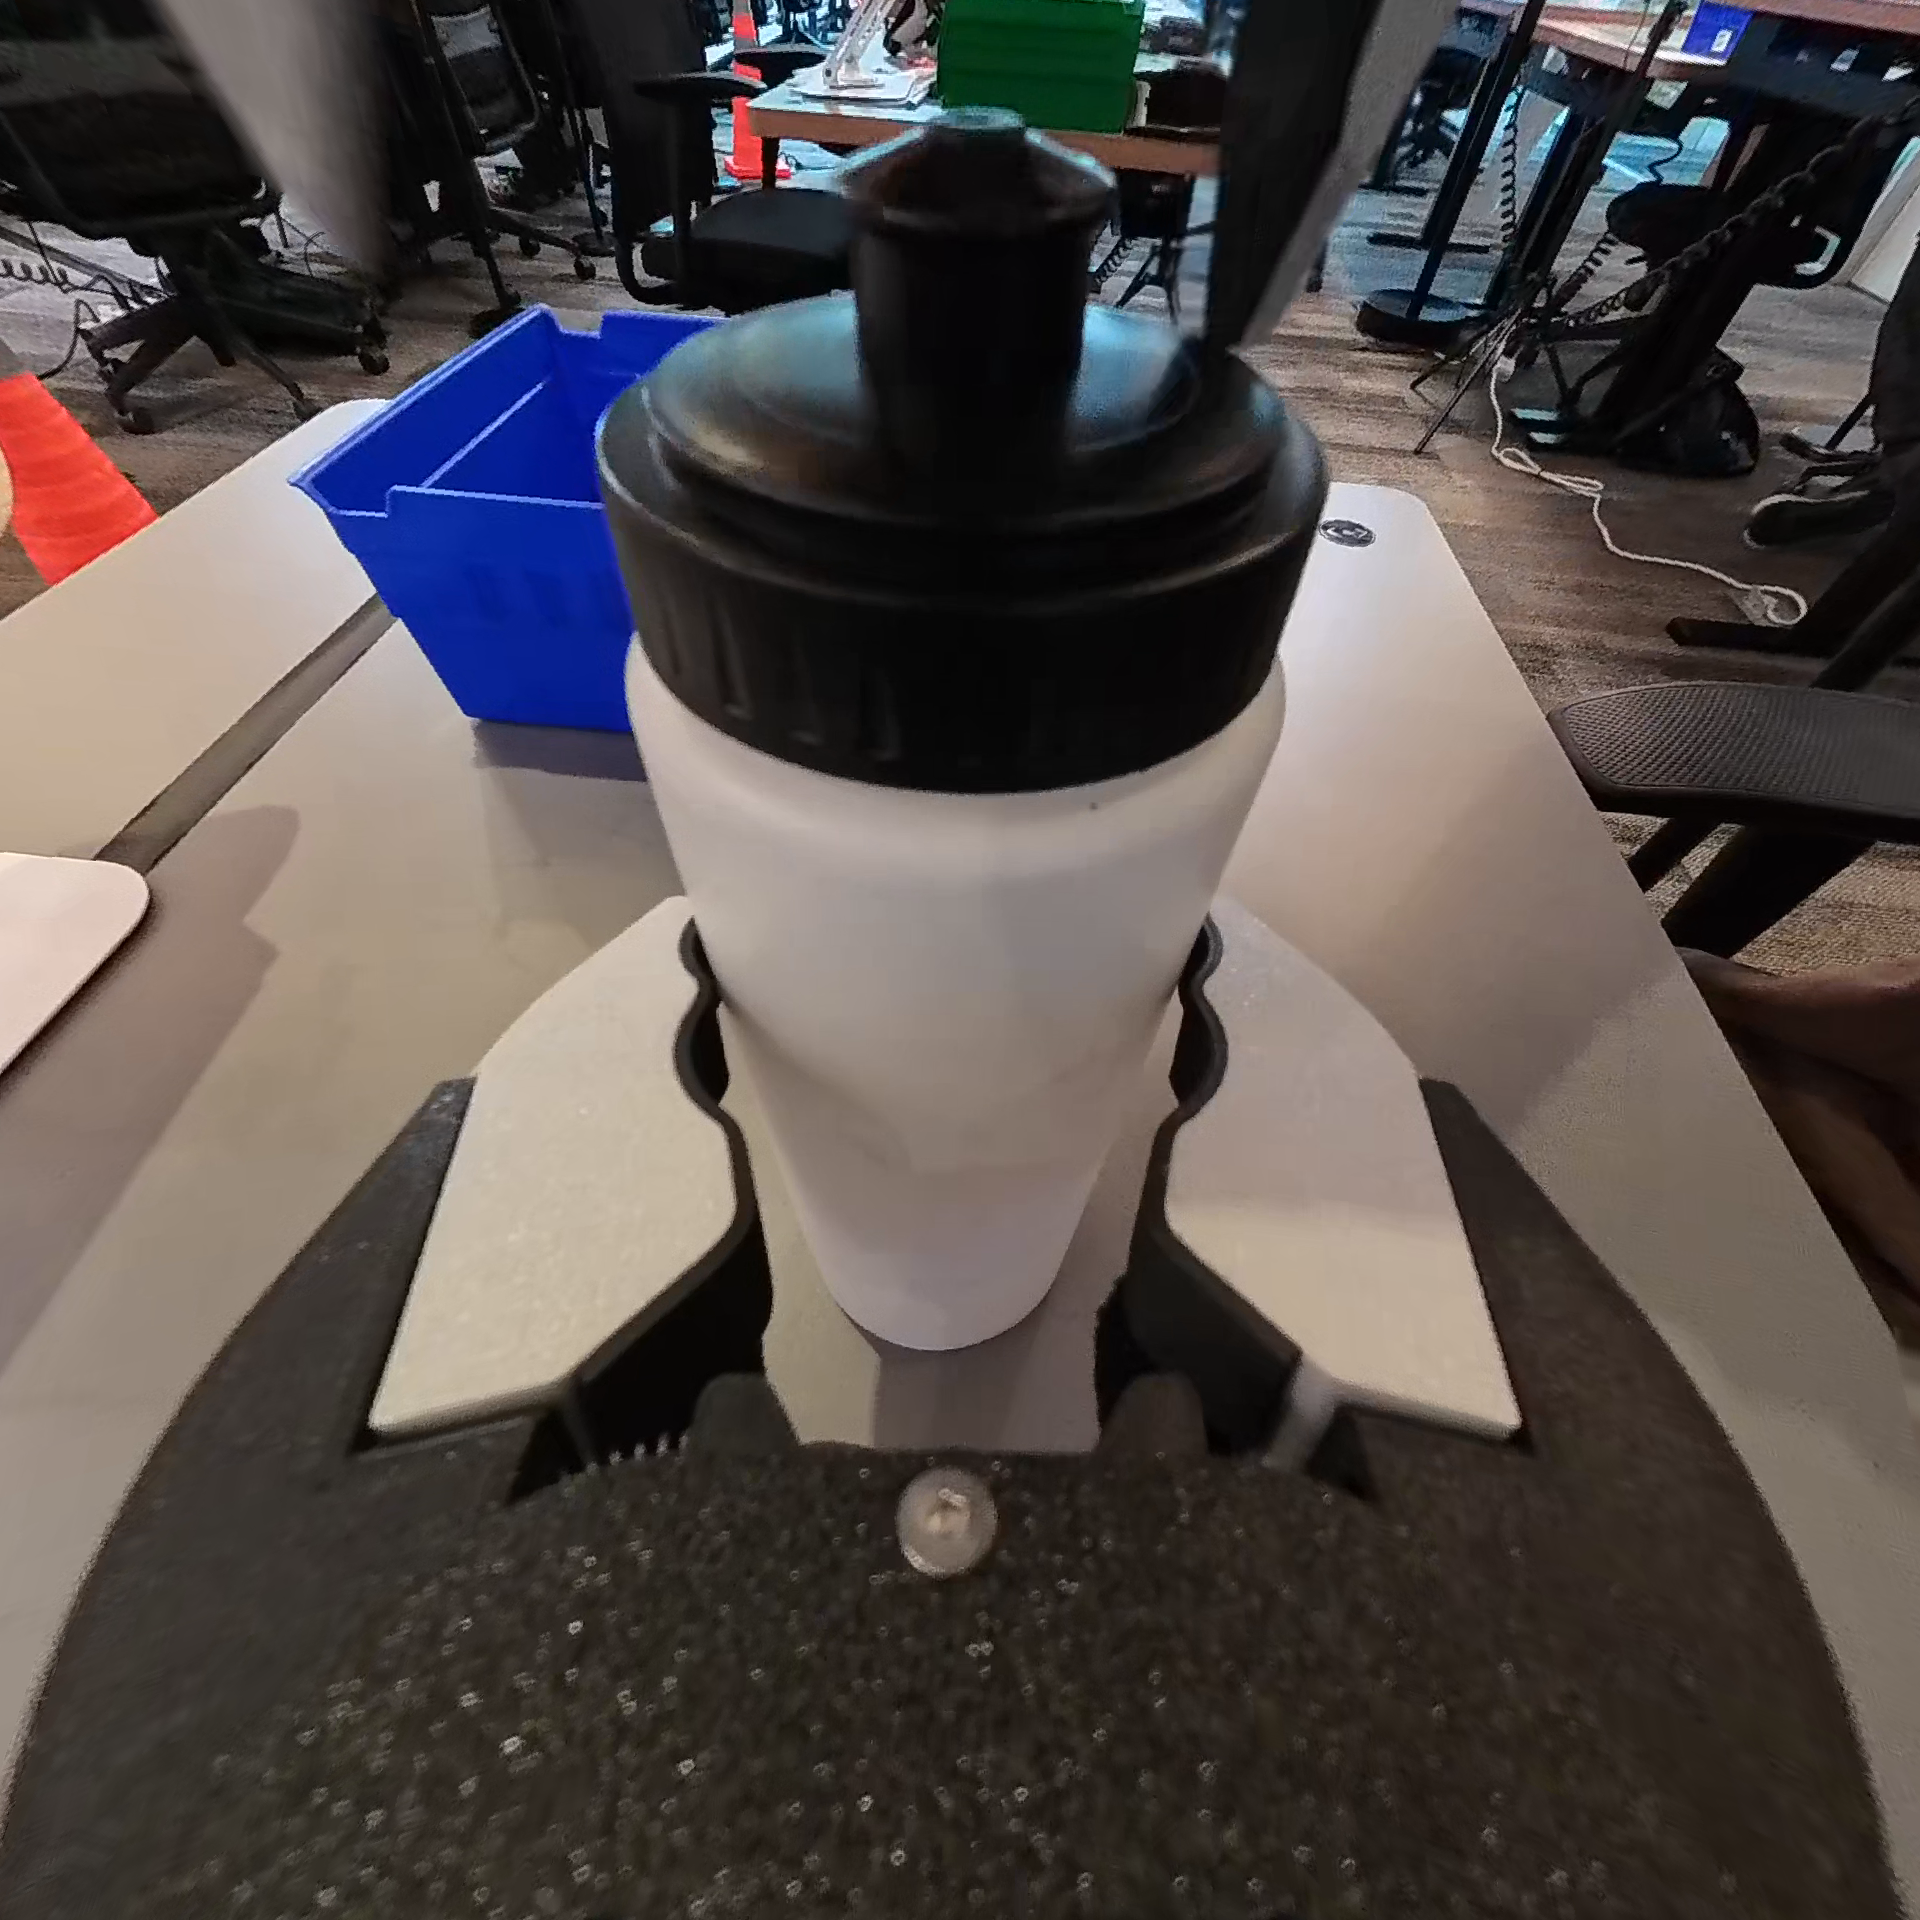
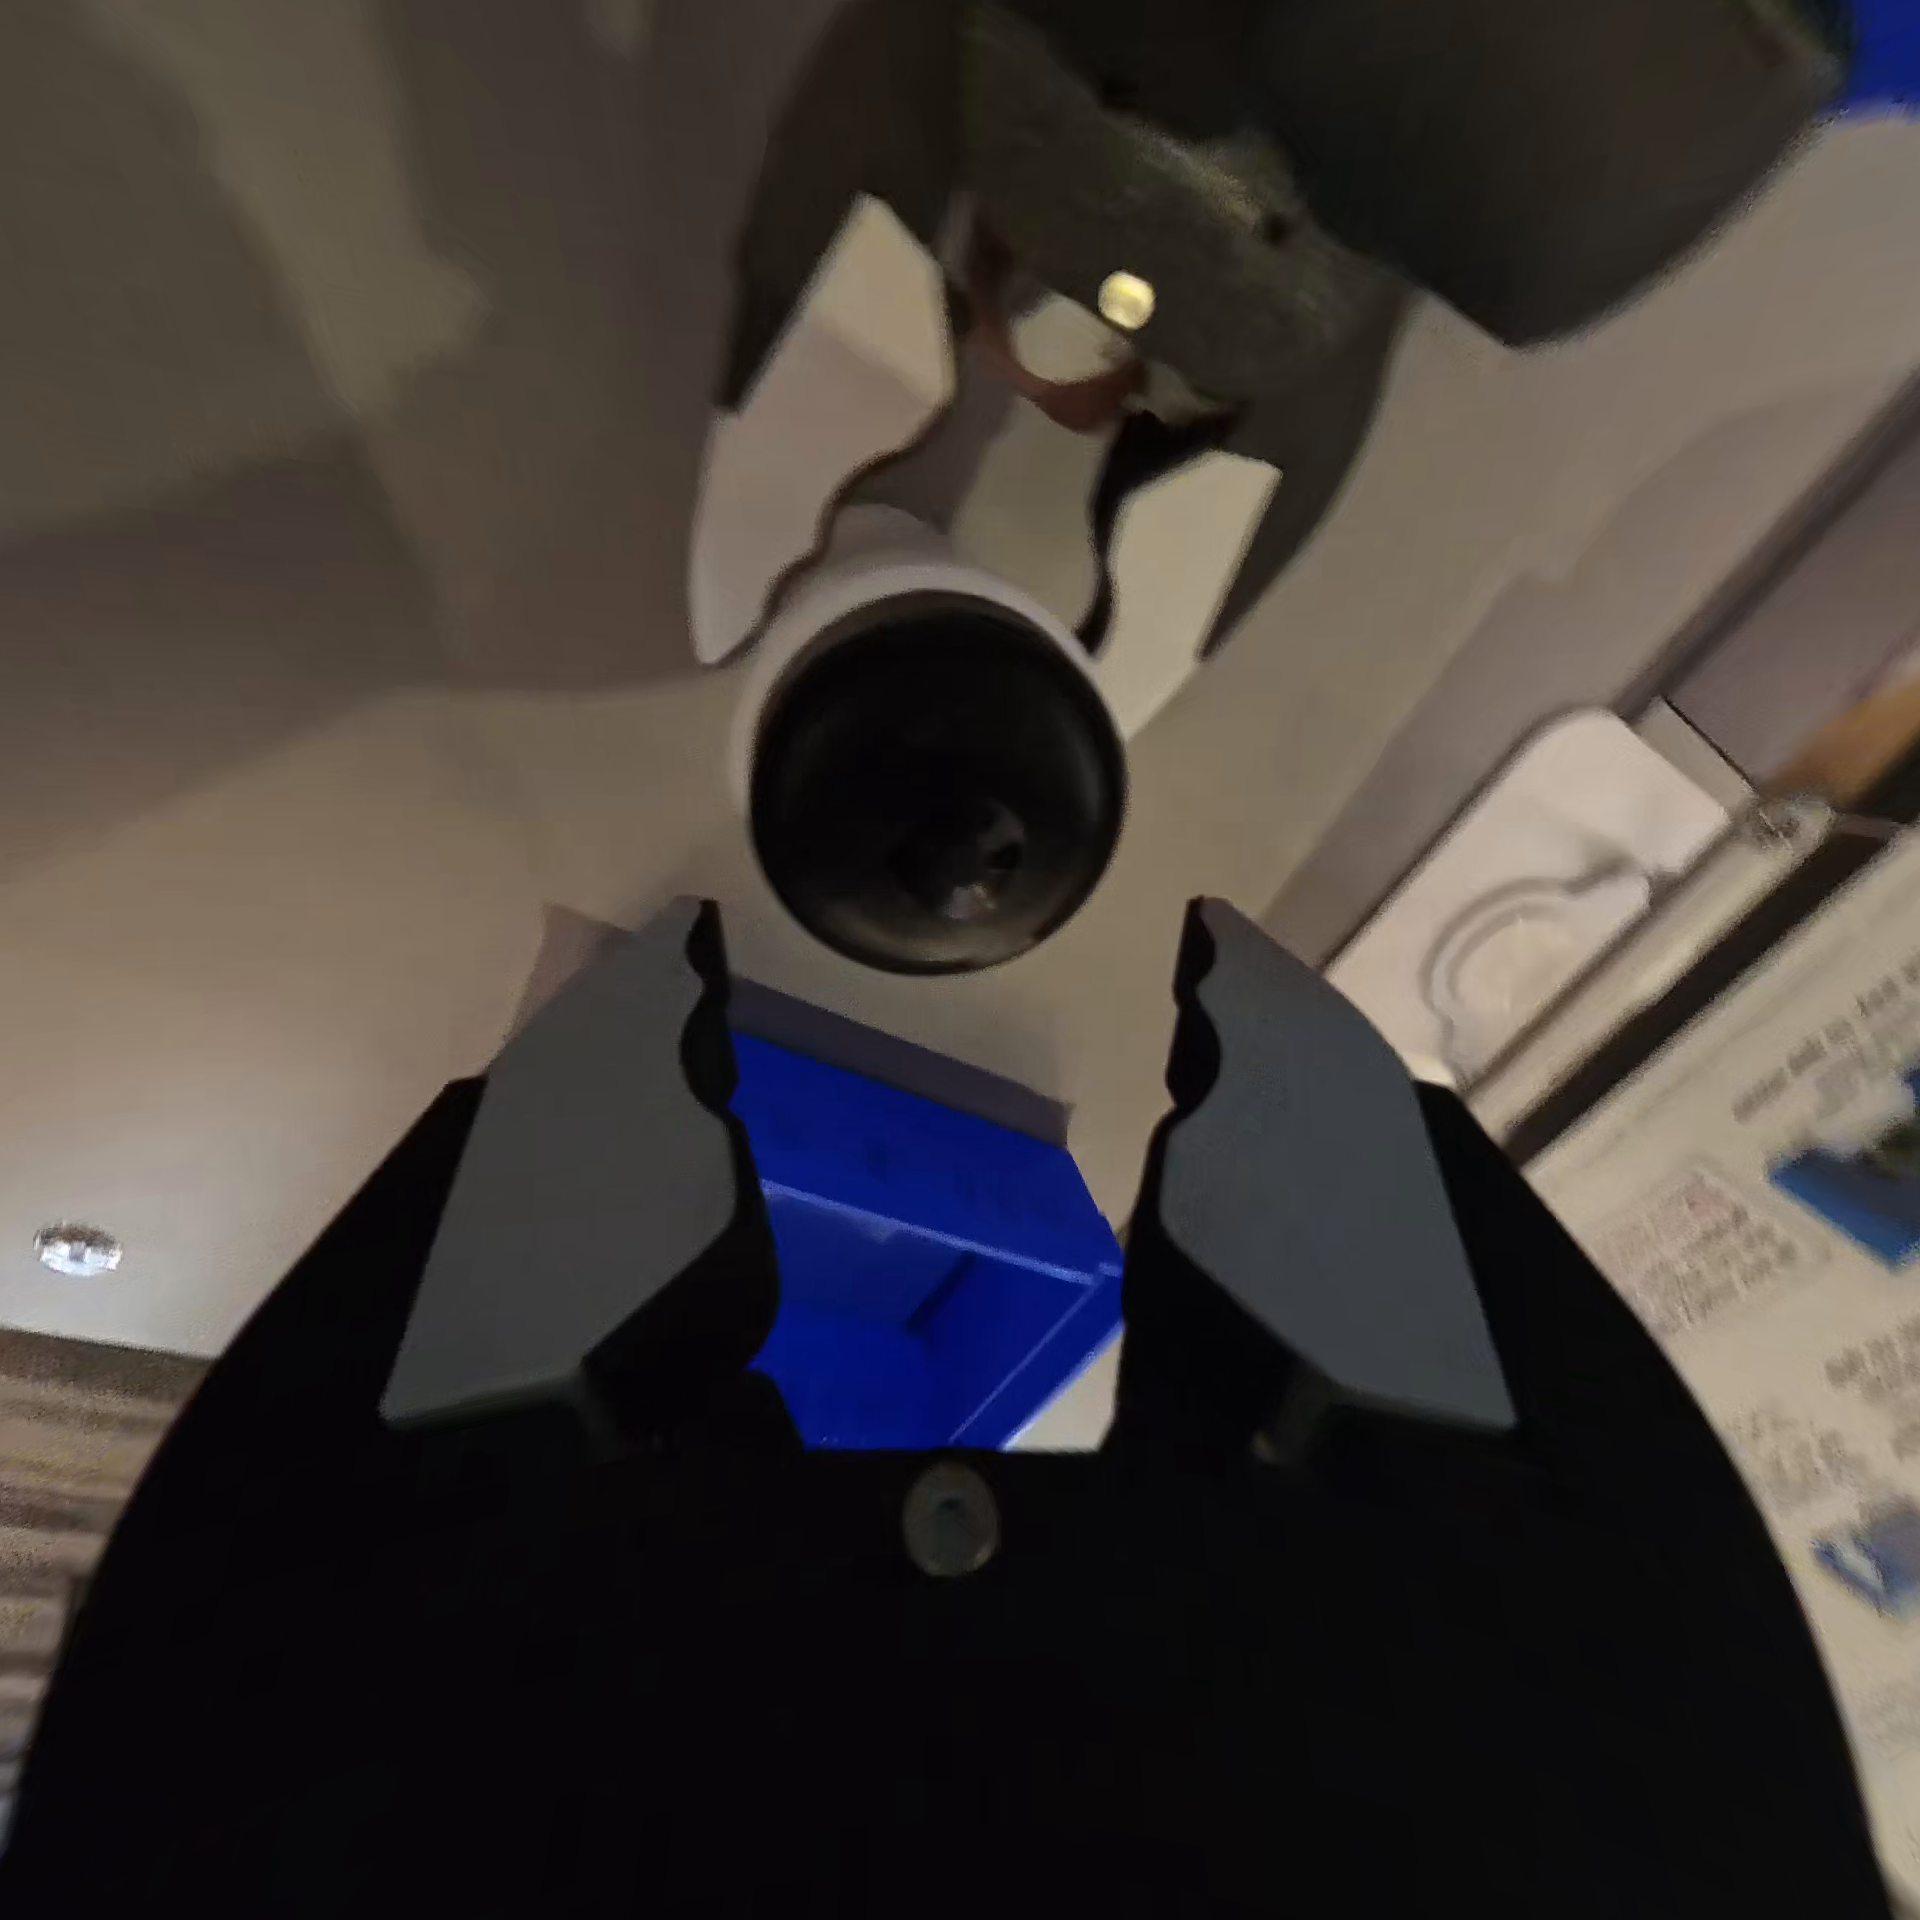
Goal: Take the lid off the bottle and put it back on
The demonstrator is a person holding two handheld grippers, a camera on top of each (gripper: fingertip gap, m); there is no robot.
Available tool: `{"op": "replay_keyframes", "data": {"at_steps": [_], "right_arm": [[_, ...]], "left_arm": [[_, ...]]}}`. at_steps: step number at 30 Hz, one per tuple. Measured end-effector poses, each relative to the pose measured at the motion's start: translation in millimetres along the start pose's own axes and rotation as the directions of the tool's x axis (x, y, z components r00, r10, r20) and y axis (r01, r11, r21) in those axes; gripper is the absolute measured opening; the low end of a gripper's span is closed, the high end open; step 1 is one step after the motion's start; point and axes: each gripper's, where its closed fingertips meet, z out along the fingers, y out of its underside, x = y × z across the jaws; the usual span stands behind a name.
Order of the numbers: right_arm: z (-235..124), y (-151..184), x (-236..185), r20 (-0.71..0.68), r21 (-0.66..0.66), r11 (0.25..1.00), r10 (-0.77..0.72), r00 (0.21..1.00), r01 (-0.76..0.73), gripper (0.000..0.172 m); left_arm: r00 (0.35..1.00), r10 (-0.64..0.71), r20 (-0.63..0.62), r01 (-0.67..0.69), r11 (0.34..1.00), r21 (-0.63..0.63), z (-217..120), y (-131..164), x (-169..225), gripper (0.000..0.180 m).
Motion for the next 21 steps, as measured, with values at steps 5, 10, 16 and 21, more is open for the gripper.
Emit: {"op": "replay_keyframes", "data": {"at_steps": [5,10,16,21], "right_arm": [[12,-6,-3,0.116,0.038,0.999,-0.014,0.993,0.01,0.083],[14,-10,-7,0.187,0.015,0.995,0.095,0.978,-0.099,0.07],[13,-8,-11,0.156,-0.15,0.869,0.491,0.857,-0.471,0.07],[15,-12,-15,0.026,-0.251,0.655,0.741,0.671,-0.713,0.072]], "left_arm": [[1.0,0.002,-0.003,-0.002,1.0,-0.003,0,0,1,0.084],[1.0,0.002,-0.012,-0.002,1.0,-0.005,0,1,2,0.084],[1.0,0.002,-0.011,-0.002,1.0,-0.004,1,1,2,0.084],[1.0,0.018,-0.009,-0.018,1.0,-0.017,1,1,4,0.084]]}}
